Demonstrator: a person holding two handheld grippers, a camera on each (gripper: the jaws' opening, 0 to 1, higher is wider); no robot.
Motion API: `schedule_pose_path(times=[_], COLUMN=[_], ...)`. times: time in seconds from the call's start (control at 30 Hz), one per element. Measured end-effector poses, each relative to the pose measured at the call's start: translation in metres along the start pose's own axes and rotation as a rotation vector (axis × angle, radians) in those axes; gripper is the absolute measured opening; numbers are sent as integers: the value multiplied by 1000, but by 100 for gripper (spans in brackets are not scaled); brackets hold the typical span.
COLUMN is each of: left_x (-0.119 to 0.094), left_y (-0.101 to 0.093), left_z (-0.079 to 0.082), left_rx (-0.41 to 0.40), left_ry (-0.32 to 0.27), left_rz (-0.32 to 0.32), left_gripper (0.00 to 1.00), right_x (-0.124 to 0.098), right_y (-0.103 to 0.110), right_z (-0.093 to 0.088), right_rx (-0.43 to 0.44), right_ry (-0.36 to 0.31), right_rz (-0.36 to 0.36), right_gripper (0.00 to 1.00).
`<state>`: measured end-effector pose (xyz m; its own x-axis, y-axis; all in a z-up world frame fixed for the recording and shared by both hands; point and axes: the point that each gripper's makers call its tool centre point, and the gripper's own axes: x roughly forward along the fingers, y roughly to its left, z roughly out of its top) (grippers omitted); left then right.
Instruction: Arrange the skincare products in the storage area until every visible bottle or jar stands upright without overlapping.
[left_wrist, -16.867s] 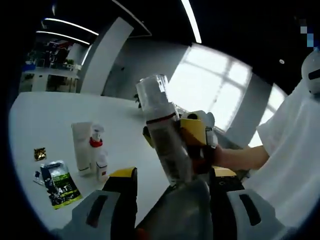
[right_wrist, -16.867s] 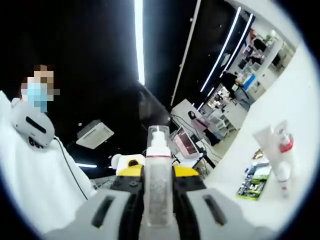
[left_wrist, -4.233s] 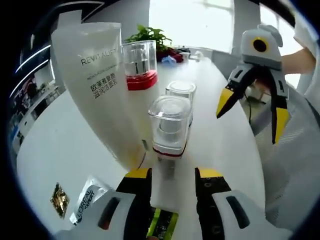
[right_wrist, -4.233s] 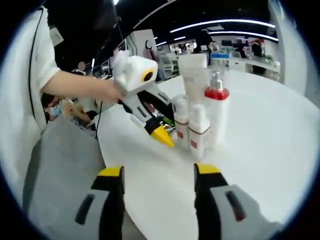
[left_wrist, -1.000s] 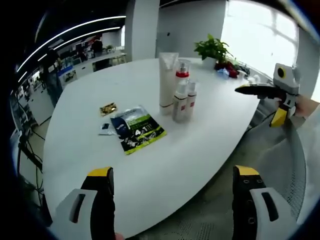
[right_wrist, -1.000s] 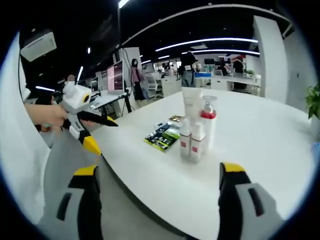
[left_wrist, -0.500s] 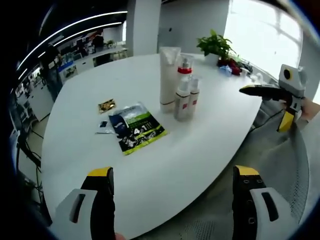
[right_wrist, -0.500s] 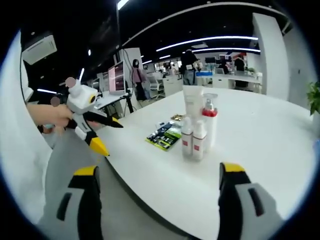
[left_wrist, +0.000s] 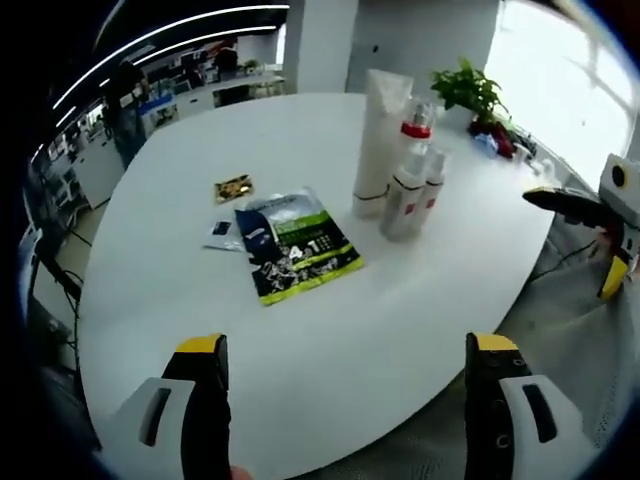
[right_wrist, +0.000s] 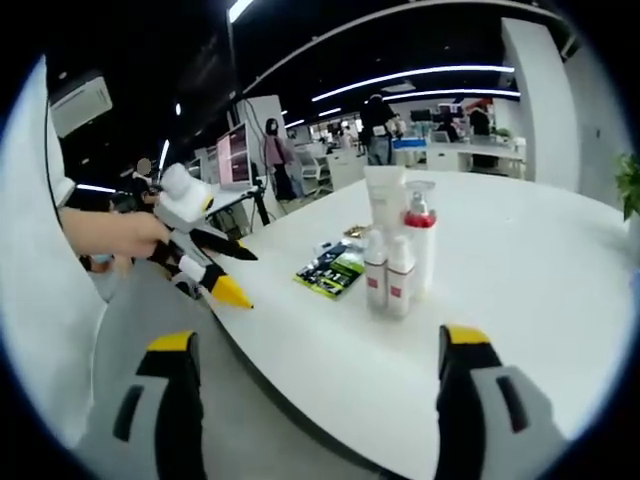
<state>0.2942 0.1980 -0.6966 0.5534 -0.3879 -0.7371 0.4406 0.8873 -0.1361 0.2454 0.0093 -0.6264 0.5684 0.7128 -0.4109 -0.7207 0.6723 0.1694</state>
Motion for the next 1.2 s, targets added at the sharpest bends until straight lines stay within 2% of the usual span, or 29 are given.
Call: schedule_pose_path(times=[0.43, 0.6, 0.67, 0.8, 0.93, 1.0, 1.2], left_x=[34, 48, 54, 66, 82, 86, 99], left_y=[8, 22, 25, 25, 25, 27, 34], left_z=[9, 17, 22, 31, 36, 43, 55], left_rx=[-54, -83, -82, -94, -111, -139, -152], left_ry=[51, 71, 74, 67, 95, 77, 91], left_rz=[75, 151, 162, 150, 138, 148, 182], left_gripper=[97, 97, 97, 97, 97, 97, 97], right_x=[0, 0, 0, 0, 1, 0, -1], right_y=[-5, -8, -9, -10, -10, -11, -15], right_z=[-2, -2, -3, -4, -6, -6, -6], right_rx=[29, 54, 57, 56, 53, 55, 74], right_ry=[4, 1, 4, 16, 25, 26, 22], right_rz=[-14, -26, -30, -33, -39, -44, -63], right_gripper=[99, 99, 98, 98, 98, 98, 97])
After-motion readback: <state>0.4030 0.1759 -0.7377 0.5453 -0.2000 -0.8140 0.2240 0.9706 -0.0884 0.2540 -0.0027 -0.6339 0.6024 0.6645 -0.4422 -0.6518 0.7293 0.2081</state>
